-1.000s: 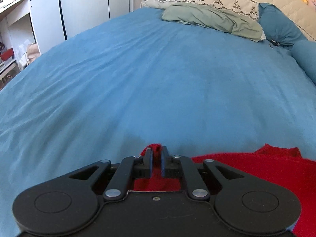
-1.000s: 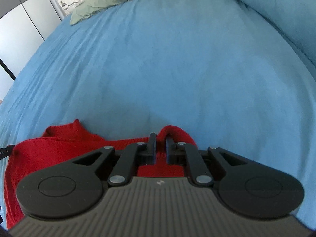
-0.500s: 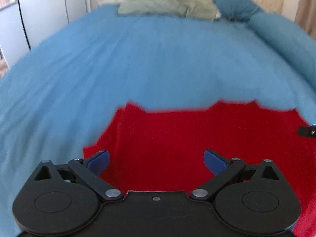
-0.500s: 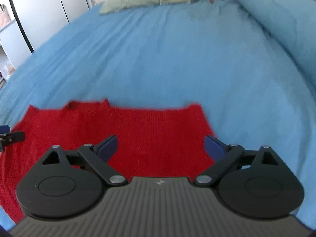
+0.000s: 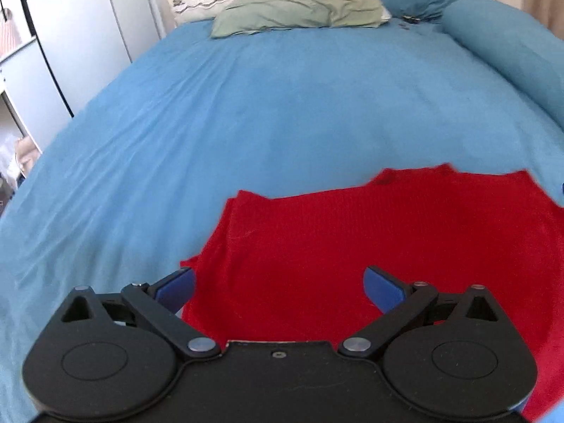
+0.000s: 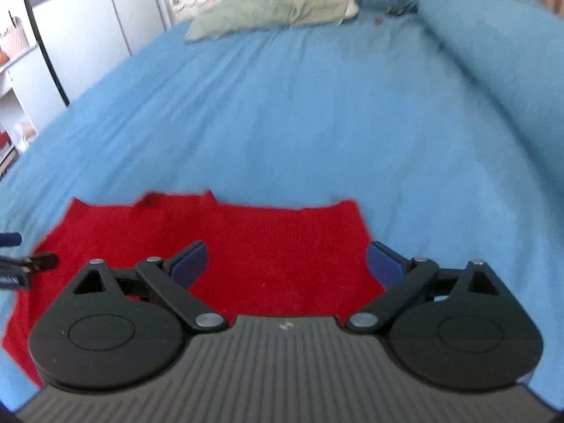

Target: Fold small clothes

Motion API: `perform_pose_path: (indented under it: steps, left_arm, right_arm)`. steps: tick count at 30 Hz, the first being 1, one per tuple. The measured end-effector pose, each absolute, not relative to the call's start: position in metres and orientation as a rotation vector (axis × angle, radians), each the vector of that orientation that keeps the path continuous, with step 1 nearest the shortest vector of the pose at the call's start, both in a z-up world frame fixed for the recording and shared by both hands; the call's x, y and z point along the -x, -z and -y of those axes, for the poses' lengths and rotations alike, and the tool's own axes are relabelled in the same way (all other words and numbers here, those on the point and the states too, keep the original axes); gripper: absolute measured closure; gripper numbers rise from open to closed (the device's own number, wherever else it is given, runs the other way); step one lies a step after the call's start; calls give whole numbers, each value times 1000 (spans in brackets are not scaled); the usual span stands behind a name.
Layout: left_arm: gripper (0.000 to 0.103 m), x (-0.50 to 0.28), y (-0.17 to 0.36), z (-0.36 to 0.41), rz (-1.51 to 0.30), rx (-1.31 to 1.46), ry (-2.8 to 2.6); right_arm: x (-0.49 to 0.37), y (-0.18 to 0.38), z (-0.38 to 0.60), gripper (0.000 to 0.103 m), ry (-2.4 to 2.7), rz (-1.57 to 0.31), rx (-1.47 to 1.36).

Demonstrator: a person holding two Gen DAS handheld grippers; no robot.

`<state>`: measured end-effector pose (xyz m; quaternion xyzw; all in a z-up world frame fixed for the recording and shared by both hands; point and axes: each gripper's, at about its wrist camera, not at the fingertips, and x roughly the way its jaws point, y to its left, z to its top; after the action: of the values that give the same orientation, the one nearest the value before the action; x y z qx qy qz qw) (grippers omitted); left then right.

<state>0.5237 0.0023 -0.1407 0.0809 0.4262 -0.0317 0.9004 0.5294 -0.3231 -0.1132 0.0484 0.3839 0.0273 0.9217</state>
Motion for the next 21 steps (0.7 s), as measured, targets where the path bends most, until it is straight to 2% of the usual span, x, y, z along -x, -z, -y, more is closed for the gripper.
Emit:
perform_pose_path:
  steps: [4, 11, 17, 21]
  left_arm:
    - [0, -504, 129, 25, -952, -122, 108]
    - [0, -482, 155, 71, -1027, -140, 163]
    - [0, -482, 176, 91, -1049, -162, 185]
    - [0, -484, 178, 91, -1047, -171, 195]
  right_arm:
    - [-469, 93, 333, 0, 60, -818, -126]
    - [-384, 140, 350, 0, 199, -965, -309]
    - [-367, 189, 355, 0, 262, -993, -465]
    - [-373, 196, 361, 0, 269, -913, -562]
